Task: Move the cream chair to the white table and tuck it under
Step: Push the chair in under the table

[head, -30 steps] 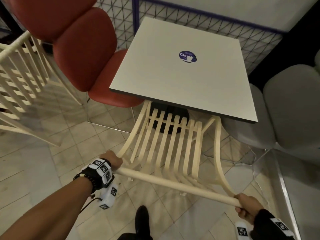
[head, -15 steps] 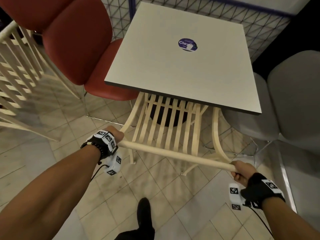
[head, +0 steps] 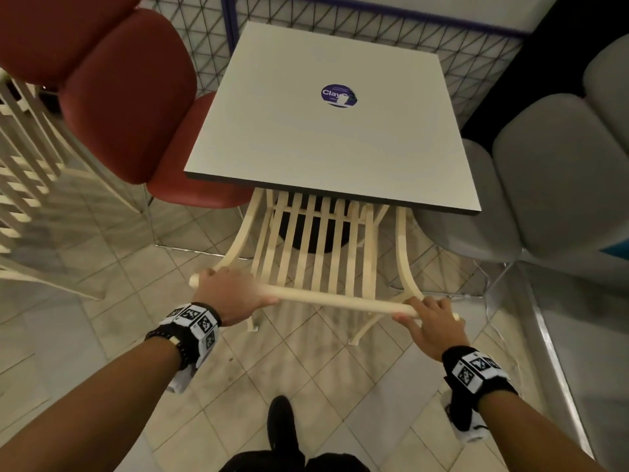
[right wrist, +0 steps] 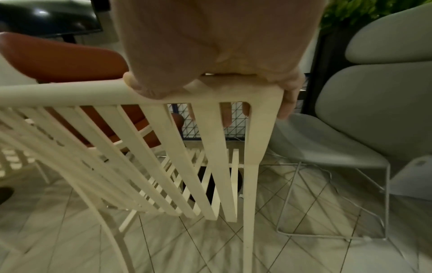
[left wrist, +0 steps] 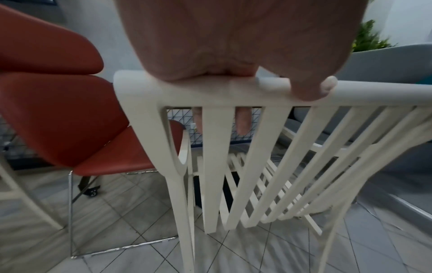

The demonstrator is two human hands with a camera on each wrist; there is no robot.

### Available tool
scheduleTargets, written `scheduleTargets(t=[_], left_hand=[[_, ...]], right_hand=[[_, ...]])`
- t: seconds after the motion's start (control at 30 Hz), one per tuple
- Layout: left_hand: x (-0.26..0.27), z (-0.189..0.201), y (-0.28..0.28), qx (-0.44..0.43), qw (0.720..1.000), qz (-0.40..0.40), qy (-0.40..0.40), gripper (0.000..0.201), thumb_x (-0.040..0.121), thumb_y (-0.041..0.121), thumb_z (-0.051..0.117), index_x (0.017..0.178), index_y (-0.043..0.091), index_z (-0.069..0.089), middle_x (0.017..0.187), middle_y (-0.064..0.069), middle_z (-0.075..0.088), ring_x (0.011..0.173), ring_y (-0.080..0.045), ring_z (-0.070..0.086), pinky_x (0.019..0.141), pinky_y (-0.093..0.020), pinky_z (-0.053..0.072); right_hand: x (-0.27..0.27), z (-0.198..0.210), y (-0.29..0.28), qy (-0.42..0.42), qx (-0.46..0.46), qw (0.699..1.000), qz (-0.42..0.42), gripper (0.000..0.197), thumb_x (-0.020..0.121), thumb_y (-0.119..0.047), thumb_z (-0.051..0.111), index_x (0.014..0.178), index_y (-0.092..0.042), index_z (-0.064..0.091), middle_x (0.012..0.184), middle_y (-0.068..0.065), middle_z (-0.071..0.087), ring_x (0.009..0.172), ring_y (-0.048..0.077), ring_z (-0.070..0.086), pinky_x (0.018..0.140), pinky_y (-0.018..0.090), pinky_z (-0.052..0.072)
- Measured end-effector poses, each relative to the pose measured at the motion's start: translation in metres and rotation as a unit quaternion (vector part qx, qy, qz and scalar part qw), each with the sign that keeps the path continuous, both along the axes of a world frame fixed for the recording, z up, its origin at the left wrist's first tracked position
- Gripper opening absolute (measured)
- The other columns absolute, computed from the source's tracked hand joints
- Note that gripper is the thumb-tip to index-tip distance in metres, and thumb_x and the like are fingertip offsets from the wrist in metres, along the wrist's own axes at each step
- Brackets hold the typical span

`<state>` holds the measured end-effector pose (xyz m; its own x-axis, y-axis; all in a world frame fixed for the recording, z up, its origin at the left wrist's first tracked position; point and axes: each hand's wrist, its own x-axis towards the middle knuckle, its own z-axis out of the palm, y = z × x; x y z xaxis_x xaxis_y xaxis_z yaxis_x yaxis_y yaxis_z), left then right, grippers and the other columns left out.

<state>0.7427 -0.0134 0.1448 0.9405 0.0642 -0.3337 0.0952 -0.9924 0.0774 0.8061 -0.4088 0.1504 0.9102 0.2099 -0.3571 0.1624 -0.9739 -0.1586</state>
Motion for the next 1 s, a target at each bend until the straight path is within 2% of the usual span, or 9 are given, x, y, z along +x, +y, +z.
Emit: scheduleTargets(t=[0.13, 0.23, 0.37, 0.43, 0.5, 0.57, 0.7, 0.83, 1.0], left_hand=[[0.004, -0.005, 0.000, -0.018, 1.000, 0.004, -0.005, 0.085, 0.055, 0.095, 0.007, 0.075, 0.028, 0.054, 0.077, 0.009, 0.058, 0.077, -0.017, 0.052, 0.080, -0.041, 0.031], [-0.003, -0.009, 0.001, -0.024, 1.000, 0.006, -0.013, 0.085, 0.056, 0.095, 0.007, 0.076, 0.027, 0.054, 0.078, 0.008, 0.058, 0.079, -0.018, 0.053, 0.082, -0.042, 0.035], [-0.007, -0.012, 0.002, -0.010, 1.000, -0.002, -0.028, 0.077, 0.062, 0.093, 0.008, 0.075, 0.029, 0.048, 0.076, 0.009, 0.054, 0.076, -0.017, 0.050, 0.080, -0.042, 0.037], [-0.004, -0.012, 0.001, -0.009, 1.000, -0.004, -0.028, 0.075, 0.063, 0.093, 0.008, 0.074, 0.030, 0.047, 0.076, 0.009, 0.053, 0.076, -0.017, 0.050, 0.079, -0.042, 0.037], [-0.003, -0.011, 0.000, -0.007, 1.000, -0.007, -0.026, 0.074, 0.063, 0.092, 0.007, 0.074, 0.030, 0.046, 0.076, 0.009, 0.052, 0.075, -0.017, 0.049, 0.078, -0.041, 0.036], [-0.002, -0.012, -0.002, -0.004, 1.000, -0.008, -0.018, 0.071, 0.064, 0.091, 0.009, 0.073, 0.030, 0.045, 0.076, 0.009, 0.051, 0.075, -0.017, 0.047, 0.077, -0.041, 0.033], [-0.004, -0.014, -0.002, -0.002, 1.000, 0.008, -0.028, 0.071, 0.064, 0.091, 0.013, 0.074, 0.029, 0.045, 0.078, 0.008, 0.053, 0.076, -0.018, 0.045, 0.078, -0.042, 0.033], [-0.006, -0.012, -0.008, 0.002, 0.999, 0.023, -0.030, 0.069, 0.067, 0.089, 0.019, 0.076, 0.027, 0.046, 0.083, 0.004, 0.062, 0.081, -0.022, 0.053, 0.084, -0.045, 0.037], [-0.005, -0.010, -0.011, -0.004, 0.999, 0.029, -0.019, 0.071, 0.063, 0.091, 0.014, 0.075, 0.027, 0.044, 0.077, 0.007, 0.052, 0.077, -0.019, 0.046, 0.085, -0.045, 0.037]], right_hand=[[-0.008, -0.003, 0.002, -0.024, 0.025, 0.999, -0.032, 0.039, 0.087, -0.061, 0.039, 0.114, -0.038, 0.052, 0.110, -0.002, 0.052, 0.104, 0.021, 0.038, 0.083, 0.053, 0.040], [-0.015, -0.002, 0.003, -0.026, 0.024, 0.999, -0.024, 0.039, 0.088, -0.058, 0.039, 0.115, -0.033, 0.053, 0.111, 0.000, 0.051, 0.103, 0.021, 0.037, 0.078, 0.045, 0.035], [-0.021, -0.004, 0.001, -0.070, 0.015, 0.997, -0.005, 0.052, 0.082, -0.064, 0.031, 0.112, -0.030, 0.056, 0.110, 0.003, 0.054, 0.100, 0.023, 0.041, 0.072, 0.038, 0.029], [-0.016, -0.005, 0.001, -0.073, -0.001, 0.997, 0.001, 0.051, 0.083, -0.064, 0.028, 0.112, -0.031, 0.054, 0.110, 0.004, 0.054, 0.098, 0.024, 0.041, 0.071, 0.041, 0.032], [-0.013, -0.005, 0.000, -0.063, -0.013, 0.998, -0.002, 0.048, 0.084, -0.064, 0.028, 0.113, -0.033, 0.052, 0.111, 0.003, 0.053, 0.098, 0.024, 0.040, 0.075, 0.048, 0.039], [-0.012, -0.008, -0.003, -0.059, -0.017, 0.998, -0.005, 0.049, 0.084, -0.065, 0.026, 0.113, -0.034, 0.051, 0.112, 0.003, 0.052, 0.099, 0.024, 0.039, 0.077, 0.052, 0.041], [-0.013, -0.008, -0.002, -0.072, -0.009, 0.997, -0.002, 0.079, 0.072, -0.080, -0.003, 0.111, -0.036, 0.050, 0.108, 0.002, 0.053, 0.096, 0.023, 0.041, 0.074, 0.050, 0.040], [-0.014, -0.007, -0.004, -0.056, -0.029, 0.998, -0.002, 0.076, 0.074, -0.077, -0.001, 0.114, -0.035, 0.049, 0.112, 0.002, 0.053, 0.098, 0.024, 0.040, 0.075, 0.052, 0.042], [-0.011, -0.006, -0.005, -0.052, -0.045, 0.998, -0.001, 0.088, 0.068, -0.081, -0.012, 0.114, -0.036, 0.048, 0.110, 0.001, 0.053, 0.097, 0.023, 0.040, 0.074, 0.054, 0.045]])
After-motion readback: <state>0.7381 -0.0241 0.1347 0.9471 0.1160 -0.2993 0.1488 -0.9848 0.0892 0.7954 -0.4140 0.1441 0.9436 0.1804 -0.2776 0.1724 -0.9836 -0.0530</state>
